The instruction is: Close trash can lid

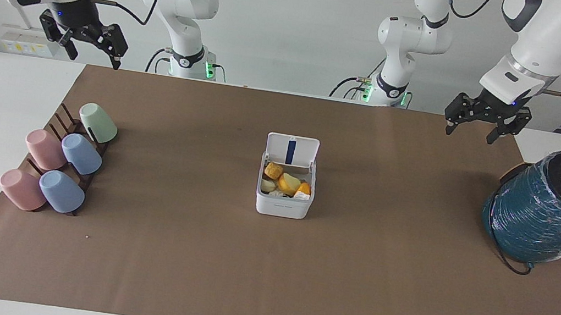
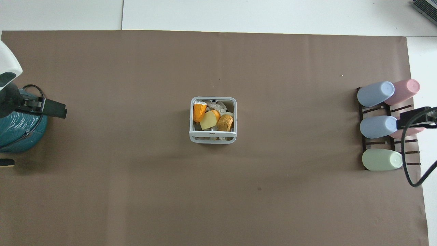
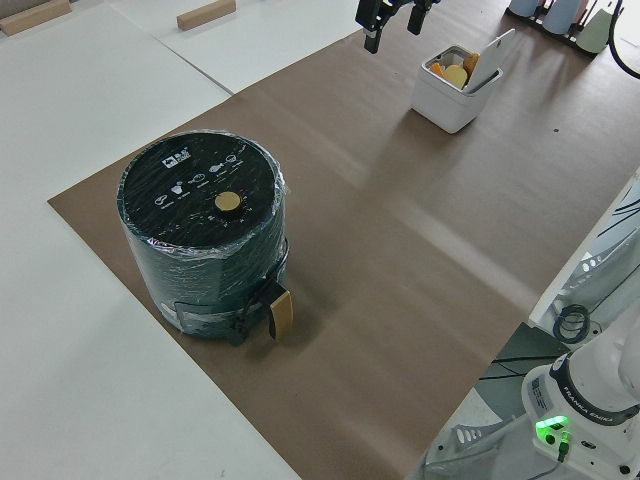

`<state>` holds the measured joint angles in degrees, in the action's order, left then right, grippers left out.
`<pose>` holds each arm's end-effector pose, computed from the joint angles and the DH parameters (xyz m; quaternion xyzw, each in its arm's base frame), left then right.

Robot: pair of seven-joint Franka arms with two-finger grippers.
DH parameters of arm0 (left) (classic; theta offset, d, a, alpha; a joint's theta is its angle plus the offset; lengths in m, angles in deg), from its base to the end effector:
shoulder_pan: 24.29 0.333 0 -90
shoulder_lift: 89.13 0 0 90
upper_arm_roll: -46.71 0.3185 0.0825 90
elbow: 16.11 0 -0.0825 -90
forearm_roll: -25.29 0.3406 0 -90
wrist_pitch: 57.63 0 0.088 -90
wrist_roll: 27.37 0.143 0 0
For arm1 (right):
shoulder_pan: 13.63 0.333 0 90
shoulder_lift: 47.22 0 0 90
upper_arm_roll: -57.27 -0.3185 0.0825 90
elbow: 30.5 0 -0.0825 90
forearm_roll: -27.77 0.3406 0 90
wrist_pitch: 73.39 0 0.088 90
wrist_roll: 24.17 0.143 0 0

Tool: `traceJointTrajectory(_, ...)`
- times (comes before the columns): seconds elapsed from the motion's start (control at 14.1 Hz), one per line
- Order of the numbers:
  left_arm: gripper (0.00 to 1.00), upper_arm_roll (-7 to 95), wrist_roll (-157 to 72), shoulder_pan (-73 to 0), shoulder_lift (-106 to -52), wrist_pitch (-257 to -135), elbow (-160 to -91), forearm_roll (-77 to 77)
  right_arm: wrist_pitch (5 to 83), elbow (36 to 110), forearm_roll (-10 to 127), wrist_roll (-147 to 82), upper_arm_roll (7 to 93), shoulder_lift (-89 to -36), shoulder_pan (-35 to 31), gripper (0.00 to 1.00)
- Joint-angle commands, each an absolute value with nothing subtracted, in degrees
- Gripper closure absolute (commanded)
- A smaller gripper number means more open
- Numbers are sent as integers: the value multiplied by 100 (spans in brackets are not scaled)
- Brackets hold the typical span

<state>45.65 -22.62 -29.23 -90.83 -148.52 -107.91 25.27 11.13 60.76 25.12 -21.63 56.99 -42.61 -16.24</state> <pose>0.5009 -0.0528 0.5939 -0.9956 0.0937 -0.0069 0.0000 0.4738 -0.0262 0.6134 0.9986 -0.0443 -0.0185 0.0233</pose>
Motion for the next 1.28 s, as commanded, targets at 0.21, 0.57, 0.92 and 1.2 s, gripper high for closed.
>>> traceJointTrajectory(0.21, 0, 4521, -2227, -2904, -9238, -14913, -10963, 2573, 1257, 6249, 2531, -2285, 5683, -4124, -1653, 0)
traceJointTrajectory(0.57, 0, 4521, -2236, -2939, -9238, -14886, -10963, 2573, 1257, 6249, 2522, -2285, 5683, -4124, -1653, 0)
traceJointTrajectory(0.92, 0, 4521, -2244, -2921, -9238, -14921, -10971, 2573, 1257, 6249, 2531, -2285, 5683, -4124, -1653, 0)
traceJointTrajectory(1.2, 0, 4513, -2253, -2965, -9238, -14948, -10971, 2573, 1257, 6249, 2522, -2285, 5683, -4124, -1653, 0)
